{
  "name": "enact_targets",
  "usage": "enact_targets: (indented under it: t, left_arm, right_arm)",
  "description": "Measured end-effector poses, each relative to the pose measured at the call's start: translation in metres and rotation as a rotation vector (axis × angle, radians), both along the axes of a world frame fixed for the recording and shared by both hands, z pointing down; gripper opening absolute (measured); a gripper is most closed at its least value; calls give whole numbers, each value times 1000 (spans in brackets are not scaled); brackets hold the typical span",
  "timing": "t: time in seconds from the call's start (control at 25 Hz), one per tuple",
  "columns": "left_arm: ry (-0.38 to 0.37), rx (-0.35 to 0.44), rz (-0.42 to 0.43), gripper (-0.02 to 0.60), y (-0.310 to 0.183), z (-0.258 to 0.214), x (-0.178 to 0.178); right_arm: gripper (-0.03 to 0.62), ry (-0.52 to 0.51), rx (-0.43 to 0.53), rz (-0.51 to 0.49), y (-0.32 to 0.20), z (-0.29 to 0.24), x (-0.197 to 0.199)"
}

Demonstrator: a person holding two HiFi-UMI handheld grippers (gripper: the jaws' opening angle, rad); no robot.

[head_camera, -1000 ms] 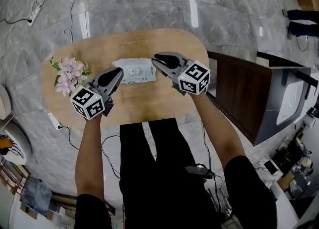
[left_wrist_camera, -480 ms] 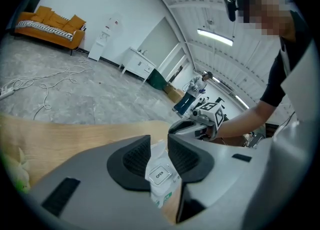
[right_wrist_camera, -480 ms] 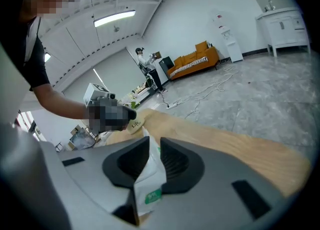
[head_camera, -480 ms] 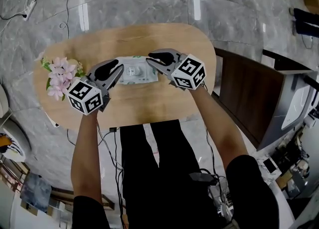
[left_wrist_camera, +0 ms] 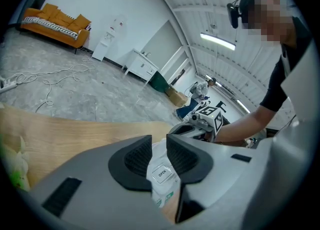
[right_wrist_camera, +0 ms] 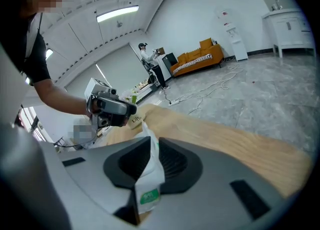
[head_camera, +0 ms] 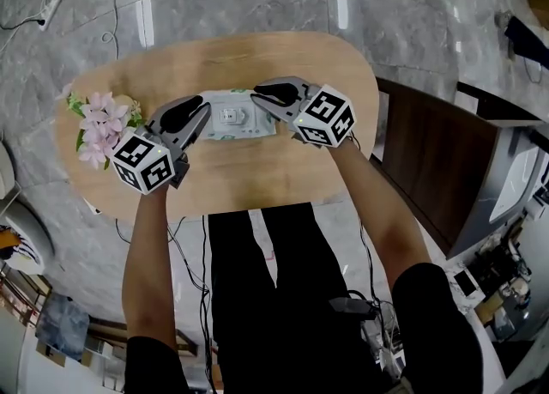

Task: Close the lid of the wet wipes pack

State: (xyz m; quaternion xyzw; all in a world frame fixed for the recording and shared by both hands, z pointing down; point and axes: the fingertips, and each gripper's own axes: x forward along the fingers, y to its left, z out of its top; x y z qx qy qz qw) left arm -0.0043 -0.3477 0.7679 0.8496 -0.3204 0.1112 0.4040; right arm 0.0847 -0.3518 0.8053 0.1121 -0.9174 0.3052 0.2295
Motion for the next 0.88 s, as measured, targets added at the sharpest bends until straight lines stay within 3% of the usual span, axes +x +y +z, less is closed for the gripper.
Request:
enact_targets:
  t: [0.24, 0.6, 0.88]
  left_arm:
    - [-3, 8, -17, 92, 0, -2, -7]
    - [7, 15, -38, 41, 3, -6, -9]
    - [10, 18, -48, 37, 5, -11, -12]
  right_arm:
    - [31, 1, 7, 3, -1, -1, -3]
    - [31, -4, 6, -3, 8, -7, -3]
    - [34, -19, -9, -8, 19, -13, -1]
